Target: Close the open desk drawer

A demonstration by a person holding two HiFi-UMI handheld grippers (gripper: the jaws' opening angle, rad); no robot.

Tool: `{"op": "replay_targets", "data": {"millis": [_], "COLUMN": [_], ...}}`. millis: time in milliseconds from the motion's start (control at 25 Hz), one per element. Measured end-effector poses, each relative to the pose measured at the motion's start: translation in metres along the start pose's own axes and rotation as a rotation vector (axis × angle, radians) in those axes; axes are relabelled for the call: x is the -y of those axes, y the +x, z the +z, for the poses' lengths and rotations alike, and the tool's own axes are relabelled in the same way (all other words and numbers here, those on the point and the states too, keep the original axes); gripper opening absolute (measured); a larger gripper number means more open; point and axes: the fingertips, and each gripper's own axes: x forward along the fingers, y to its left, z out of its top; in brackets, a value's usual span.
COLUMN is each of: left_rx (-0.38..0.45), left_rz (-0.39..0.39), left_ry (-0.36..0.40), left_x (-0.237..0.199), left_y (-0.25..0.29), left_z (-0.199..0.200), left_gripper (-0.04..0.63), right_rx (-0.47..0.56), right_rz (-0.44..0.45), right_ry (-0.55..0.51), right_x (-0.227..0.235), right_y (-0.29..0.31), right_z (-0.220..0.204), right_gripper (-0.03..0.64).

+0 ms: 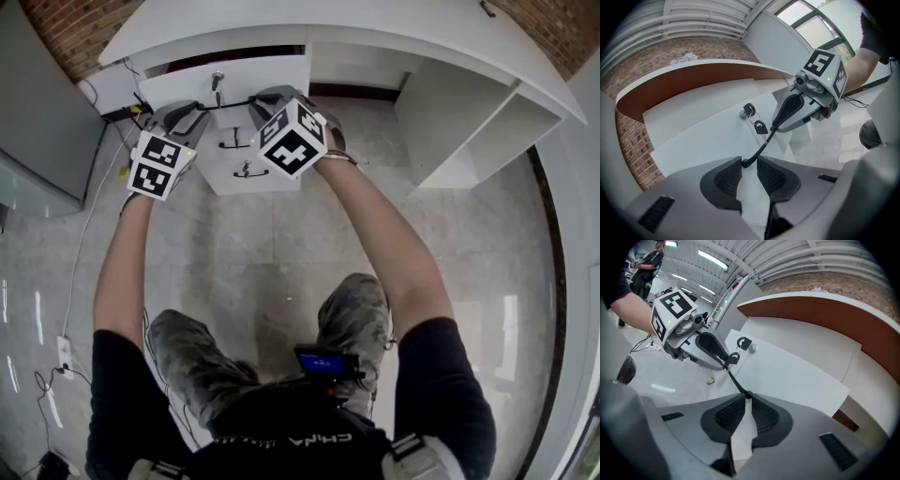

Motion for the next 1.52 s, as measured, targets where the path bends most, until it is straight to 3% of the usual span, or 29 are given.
{"op": "replay_targets", "data": {"millis": [1000, 1160, 1360, 1520], "left_rx": [-0.069, -0.112, -0.169, -0.134], "left_rz": [-0.001, -0.008, 0.015, 0.022], "left_ry": [-0.045, -0.062, -0.033, -0.047], "left_x": [-0.021, -0.020, -0.018, -0.010], "left_y": [0.034, 0.034, 0.027, 0.011], "left_z": [0.001, 0.000, 0.000, 0.008], "left_gripper": [0.109, 0.109, 0.107, 0.103], "right_rx": [-0.061, -0.080, -0.142, -0.143], "right_rz": [0.005, 0.016, 0.019, 0.009], "right_ry": [0.036, 0.067, 0.013, 0.026], "right_x": [0.029, 0.029, 0.024, 0.023], "right_y": [0.027, 0.026, 0.021, 0.003], "right_z": [-0.003, -0.003, 0.000, -0.003], "right_gripper": [0.051, 0.051, 0.066, 0.067]}}
